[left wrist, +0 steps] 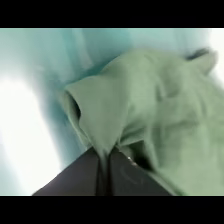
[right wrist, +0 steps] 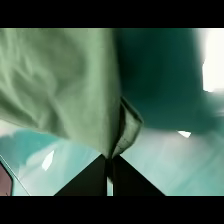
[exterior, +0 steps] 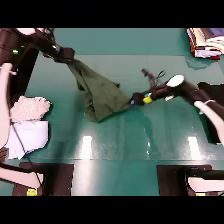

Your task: Fold the shirts.

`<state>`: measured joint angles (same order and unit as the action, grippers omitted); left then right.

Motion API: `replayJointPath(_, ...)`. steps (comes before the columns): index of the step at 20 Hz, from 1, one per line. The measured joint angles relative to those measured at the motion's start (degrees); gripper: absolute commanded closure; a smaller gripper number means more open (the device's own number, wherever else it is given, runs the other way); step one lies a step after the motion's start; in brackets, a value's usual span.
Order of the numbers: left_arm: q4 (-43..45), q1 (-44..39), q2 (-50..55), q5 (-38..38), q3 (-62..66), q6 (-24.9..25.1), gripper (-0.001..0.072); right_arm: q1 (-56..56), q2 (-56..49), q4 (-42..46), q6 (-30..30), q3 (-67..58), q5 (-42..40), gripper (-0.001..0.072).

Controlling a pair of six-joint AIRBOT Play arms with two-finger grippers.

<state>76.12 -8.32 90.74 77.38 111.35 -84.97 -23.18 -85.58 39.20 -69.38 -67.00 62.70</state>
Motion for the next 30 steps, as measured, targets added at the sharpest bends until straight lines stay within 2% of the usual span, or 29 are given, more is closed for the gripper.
replayJointPath(3,0.9,0.0,-9.2,-0.3,0.0,-0.3,0.0675,4.8,7.0,1.4,-0.2,-7.9,4.8,0.0691)
replayJointPath(7,-3.5,0.0,-22.8,0.9,0.1,-0.4,0.0675,9.6,16.3,3.4,-1.4,-19.2,9.1,0.0691)
replayJointPath(11,-7.8,0.0,-34.1,1.8,0.1,-0.2,0.0675,13.5,23.4,8.3,-4.6,-29.2,13.0,0.0692)
replayJointPath(14,-10.0,0.0,-38.3,2.3,0.0,-0.2,0.0676,16.6,25.7,13.1,-7.9,-36.4,16.8,0.0691)
replayJointPath(19,-10.9,0.0,-36.7,6.1,-6.4,-0.1,0.0676,18.9,20.3,17.6,-12.5,-44.2,23.7,0.0691)
replayJointPath(23,-14.2,0.0,-32.7,7.7,-22.8,0.9,0.0675,16.2,10.9,19.5,-13.9,-41.3,28.2,0.0691)
replayJointPath(27,-19.5,-0.2,-30.3,3.5,-44.6,5.3,0.0675,11.7,2.8,19.9,-13.7,-32.5,28.9,0.0692)
replayJointPath(30,-21.6,-0.4,-29.7,-2.1,-58.1,8.8,0.0674,9.3,-0.5,19.5,-13.3,-26.3,26.1,0.0691)
